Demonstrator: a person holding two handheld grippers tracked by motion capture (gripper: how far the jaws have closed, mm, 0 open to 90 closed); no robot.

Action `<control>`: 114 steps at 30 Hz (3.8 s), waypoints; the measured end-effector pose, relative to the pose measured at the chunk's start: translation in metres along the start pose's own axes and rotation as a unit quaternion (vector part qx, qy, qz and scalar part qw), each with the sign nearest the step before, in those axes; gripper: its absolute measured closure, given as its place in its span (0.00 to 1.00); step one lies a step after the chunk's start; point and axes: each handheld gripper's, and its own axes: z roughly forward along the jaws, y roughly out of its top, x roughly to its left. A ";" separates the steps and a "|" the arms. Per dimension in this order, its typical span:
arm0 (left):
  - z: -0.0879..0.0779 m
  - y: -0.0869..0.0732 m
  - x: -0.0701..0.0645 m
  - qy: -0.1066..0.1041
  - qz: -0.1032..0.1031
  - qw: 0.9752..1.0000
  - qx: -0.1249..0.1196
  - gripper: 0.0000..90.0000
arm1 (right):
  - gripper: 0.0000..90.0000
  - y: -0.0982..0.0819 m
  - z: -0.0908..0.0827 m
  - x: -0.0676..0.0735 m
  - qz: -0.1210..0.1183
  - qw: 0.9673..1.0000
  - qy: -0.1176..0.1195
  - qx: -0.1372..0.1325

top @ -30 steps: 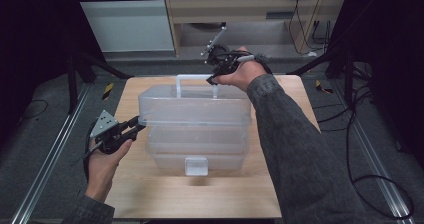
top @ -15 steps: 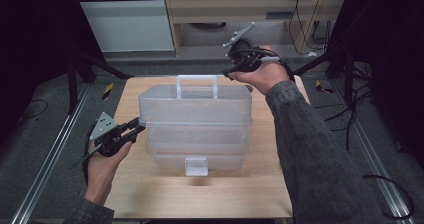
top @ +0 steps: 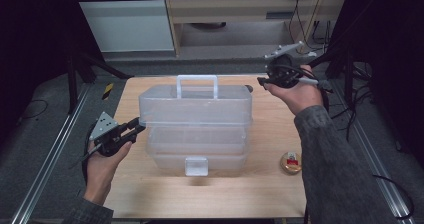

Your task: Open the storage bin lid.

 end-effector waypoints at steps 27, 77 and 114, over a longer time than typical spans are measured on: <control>0.002 0.012 0.006 -0.004 0.009 1.000 0.005 0.79 | 0.84 -0.123 0.002 0.073 0.092 0.995 0.014 -0.022; 0.007 0.017 0.007 -0.001 0.004 1.000 0.003 0.79 | 0.88 -0.159 0.023 0.126 0.146 0.988 0.026 -0.031; 0.038 0.055 0.023 0.022 0.012 1.000 -0.005 0.78 | 0.88 -0.158 0.023 0.125 0.123 0.992 0.030 -0.027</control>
